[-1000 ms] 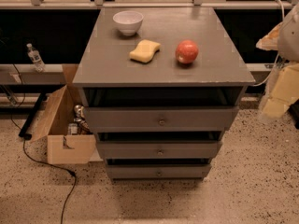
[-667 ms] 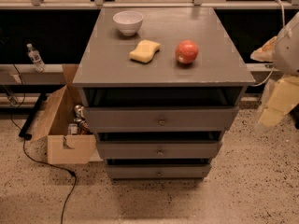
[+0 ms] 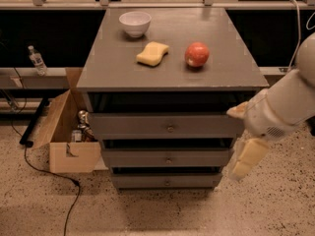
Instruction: Open bottom drawer
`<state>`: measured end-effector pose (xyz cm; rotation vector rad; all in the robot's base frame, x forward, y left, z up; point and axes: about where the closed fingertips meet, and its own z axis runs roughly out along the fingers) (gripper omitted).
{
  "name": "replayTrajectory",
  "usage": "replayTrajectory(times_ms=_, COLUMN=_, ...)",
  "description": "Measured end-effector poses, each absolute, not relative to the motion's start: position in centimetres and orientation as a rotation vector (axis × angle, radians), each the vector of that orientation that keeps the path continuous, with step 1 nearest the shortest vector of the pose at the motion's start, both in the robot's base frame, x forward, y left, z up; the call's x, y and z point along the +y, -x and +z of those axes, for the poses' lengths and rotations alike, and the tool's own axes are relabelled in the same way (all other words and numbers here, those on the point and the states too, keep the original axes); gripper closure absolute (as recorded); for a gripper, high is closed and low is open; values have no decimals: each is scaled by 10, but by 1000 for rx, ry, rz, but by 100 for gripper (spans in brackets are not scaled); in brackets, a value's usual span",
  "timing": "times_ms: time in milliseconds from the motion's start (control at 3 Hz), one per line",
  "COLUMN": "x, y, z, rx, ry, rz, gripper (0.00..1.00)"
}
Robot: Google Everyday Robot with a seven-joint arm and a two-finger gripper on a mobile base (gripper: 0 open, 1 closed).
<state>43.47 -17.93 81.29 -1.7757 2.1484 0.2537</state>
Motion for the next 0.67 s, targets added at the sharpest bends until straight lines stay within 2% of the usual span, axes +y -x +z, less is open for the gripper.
replayTrajectory(times_ms=333, x=-154, y=-438, z=746, rx=2133, ry=1726, rz=358, gripper=0)
replayTrajectory(times_ms=667, x=-153, y=-437, z=744, rx=2130, ry=1736, rz=362, gripper=0)
